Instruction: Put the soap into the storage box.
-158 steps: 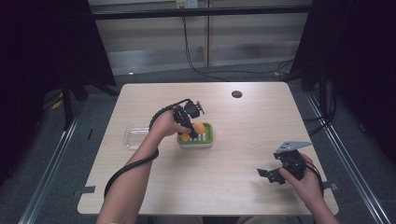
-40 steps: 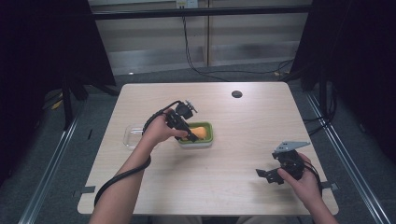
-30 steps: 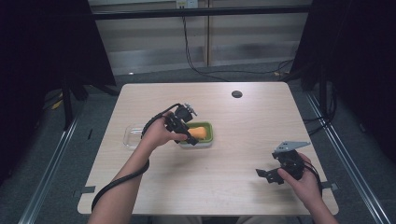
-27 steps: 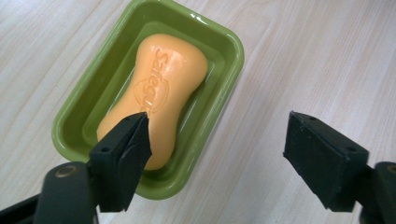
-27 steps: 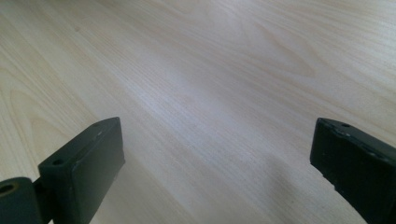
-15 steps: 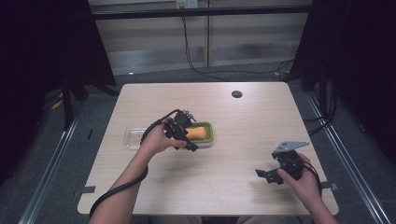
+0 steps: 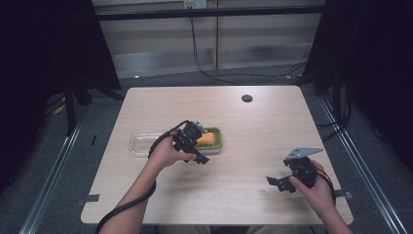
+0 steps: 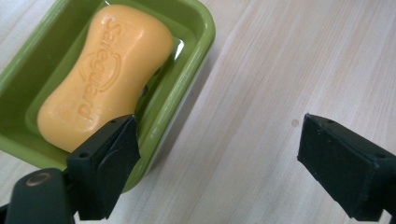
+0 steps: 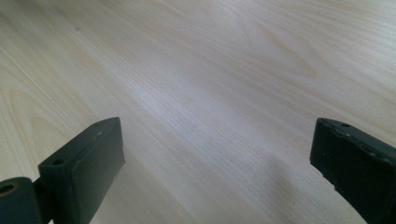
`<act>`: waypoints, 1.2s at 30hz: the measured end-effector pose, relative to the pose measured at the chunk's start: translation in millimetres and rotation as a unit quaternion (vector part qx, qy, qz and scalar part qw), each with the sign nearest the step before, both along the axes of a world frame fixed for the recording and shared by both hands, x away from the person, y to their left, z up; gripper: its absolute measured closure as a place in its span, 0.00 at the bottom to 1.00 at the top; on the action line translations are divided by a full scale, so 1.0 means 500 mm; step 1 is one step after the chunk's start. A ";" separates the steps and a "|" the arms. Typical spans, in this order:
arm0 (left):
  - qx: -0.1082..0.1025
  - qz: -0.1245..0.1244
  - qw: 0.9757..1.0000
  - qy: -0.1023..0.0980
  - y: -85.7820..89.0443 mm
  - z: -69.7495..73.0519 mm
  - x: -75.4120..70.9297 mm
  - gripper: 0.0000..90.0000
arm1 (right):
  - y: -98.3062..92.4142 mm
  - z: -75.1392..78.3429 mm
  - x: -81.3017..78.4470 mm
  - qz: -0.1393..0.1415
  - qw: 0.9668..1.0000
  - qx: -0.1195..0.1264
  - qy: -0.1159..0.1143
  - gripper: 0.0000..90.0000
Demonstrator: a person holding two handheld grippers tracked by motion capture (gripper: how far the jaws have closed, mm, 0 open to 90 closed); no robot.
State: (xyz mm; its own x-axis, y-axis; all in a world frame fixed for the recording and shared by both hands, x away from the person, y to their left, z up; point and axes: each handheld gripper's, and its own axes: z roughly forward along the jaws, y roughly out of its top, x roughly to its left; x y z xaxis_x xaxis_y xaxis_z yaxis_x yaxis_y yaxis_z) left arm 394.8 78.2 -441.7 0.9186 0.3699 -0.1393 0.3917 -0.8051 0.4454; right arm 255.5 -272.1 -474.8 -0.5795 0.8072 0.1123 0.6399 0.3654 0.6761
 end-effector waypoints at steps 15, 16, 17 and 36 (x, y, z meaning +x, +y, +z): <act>-0.023 0.011 1.000 -0.001 0.005 -0.024 -0.027 0.13 | 0.004 -0.001 -0.001 0.002 1.000 -0.001 -0.001 0.03; -0.022 0.009 1.000 -0.004 0.005 -0.025 -0.027 0.13 | 0.004 -0.001 -0.001 0.002 1.000 -0.001 0.000 0.03; -0.022 0.011 1.000 -0.002 0.005 -0.026 -0.030 0.13 | 0.004 -0.001 -0.001 0.003 1.000 -0.001 0.000 0.03; -0.030 0.010 0.999 -0.003 0.003 -0.030 -0.041 0.12 | 0.003 0.003 -0.001 0.004 1.000 0.000 -0.006 0.03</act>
